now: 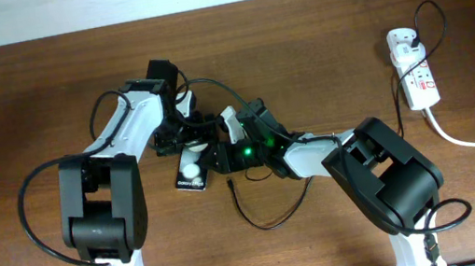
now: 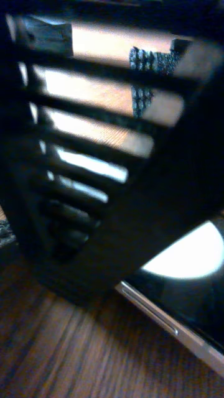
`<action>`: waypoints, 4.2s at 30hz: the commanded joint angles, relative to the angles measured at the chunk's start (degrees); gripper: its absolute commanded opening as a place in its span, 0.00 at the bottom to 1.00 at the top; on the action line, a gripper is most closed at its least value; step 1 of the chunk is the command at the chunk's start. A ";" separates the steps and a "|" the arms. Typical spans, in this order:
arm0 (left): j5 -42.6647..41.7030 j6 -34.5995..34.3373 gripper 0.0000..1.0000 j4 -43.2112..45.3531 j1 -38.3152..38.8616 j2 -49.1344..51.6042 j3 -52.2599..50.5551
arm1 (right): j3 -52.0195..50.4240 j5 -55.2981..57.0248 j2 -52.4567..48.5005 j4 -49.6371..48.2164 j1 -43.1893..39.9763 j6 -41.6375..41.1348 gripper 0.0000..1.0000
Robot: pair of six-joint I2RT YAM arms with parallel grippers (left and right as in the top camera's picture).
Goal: Plug charger to phone and switch on socket
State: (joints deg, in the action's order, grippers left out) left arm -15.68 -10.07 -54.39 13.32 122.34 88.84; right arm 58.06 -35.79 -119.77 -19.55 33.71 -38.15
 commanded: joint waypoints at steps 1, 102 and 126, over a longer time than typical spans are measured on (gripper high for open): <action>-2.19 0.81 0.98 0.31 1.03 -0.35 -0.61 | 0.28 2.47 -0.52 -1.01 0.83 -4.57 0.25; -31.98 9.31 0.00 -4.52 -9.38 -22.62 -0.61 | 1.95 -52.98 -0.20 -60.72 -22.91 -42.47 0.99; -49.70 -23.56 0.00 -33.33 4.22 -22.62 -0.74 | -0.02 -44.50 -0.55 -17.70 -29.24 -13.27 0.99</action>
State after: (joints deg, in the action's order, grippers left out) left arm -56.05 -33.26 -85.71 17.56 101.14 87.90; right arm 58.17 -81.43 -120.44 -37.28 4.58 -57.17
